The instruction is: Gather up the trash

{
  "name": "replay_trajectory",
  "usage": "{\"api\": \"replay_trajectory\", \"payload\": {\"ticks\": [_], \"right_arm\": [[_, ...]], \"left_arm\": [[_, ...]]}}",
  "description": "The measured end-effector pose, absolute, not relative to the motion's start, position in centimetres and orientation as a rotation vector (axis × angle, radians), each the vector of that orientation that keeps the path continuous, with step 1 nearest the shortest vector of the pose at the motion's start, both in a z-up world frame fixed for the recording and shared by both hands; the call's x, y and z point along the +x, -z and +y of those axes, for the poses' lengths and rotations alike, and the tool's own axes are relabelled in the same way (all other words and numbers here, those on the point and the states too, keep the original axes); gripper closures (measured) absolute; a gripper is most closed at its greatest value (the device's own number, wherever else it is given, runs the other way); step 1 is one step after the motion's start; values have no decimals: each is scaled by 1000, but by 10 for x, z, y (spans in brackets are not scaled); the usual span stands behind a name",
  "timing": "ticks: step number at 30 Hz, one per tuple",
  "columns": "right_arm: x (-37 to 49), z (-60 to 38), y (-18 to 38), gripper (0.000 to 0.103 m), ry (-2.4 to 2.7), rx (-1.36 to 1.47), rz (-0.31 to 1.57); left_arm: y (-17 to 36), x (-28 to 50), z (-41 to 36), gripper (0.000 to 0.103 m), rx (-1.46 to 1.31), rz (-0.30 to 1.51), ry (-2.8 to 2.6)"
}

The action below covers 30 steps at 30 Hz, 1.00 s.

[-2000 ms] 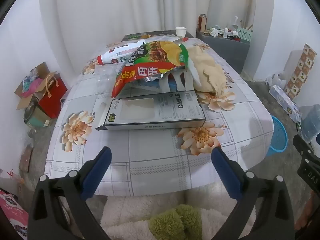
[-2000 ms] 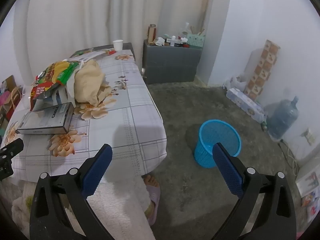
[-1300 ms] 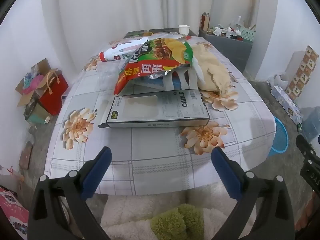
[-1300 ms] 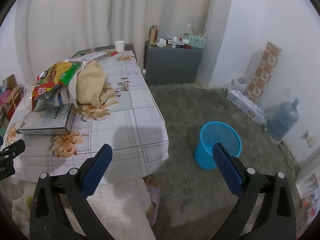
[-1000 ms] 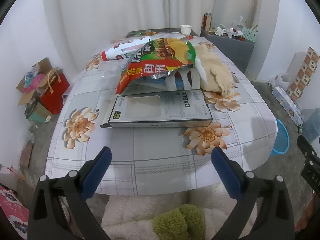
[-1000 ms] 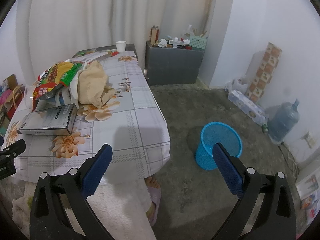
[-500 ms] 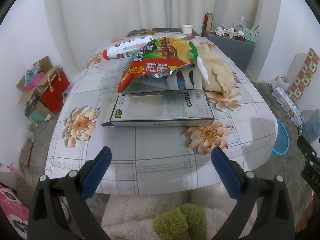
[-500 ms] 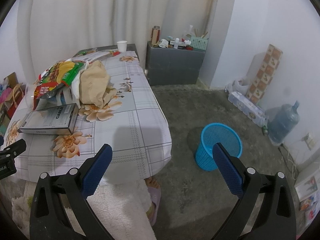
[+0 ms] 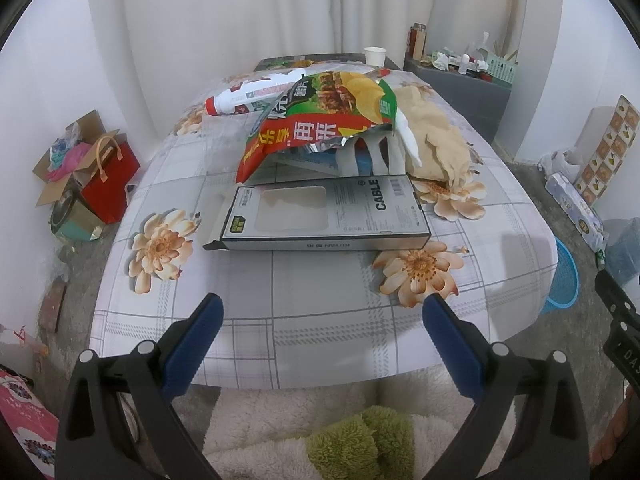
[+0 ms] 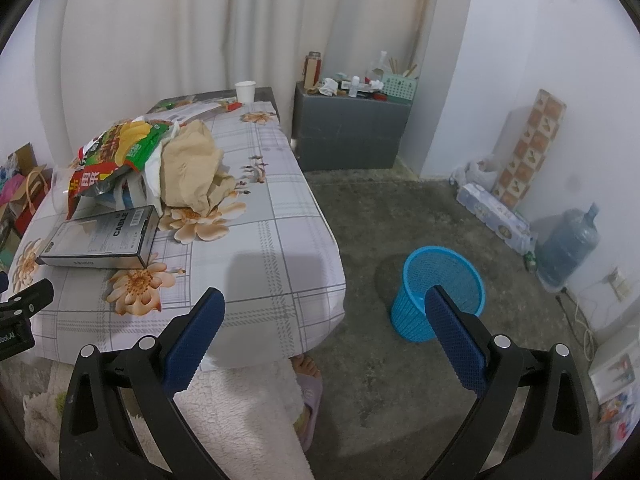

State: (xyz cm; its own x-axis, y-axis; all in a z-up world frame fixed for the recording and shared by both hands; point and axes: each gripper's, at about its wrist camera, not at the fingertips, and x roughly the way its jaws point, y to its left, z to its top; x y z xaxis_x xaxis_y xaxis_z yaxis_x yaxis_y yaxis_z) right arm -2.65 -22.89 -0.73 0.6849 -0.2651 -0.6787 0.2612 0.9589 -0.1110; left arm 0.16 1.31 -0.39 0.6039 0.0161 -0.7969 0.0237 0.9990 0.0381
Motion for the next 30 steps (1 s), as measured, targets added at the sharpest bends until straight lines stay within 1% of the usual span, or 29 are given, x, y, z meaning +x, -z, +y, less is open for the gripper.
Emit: {"api": "replay_trajectory", "payload": {"ticks": [30], "right_arm": [[-25,-219,10,8,313,-4,758]], "left_arm": [[12,3,9,5,52,934,32]]}}
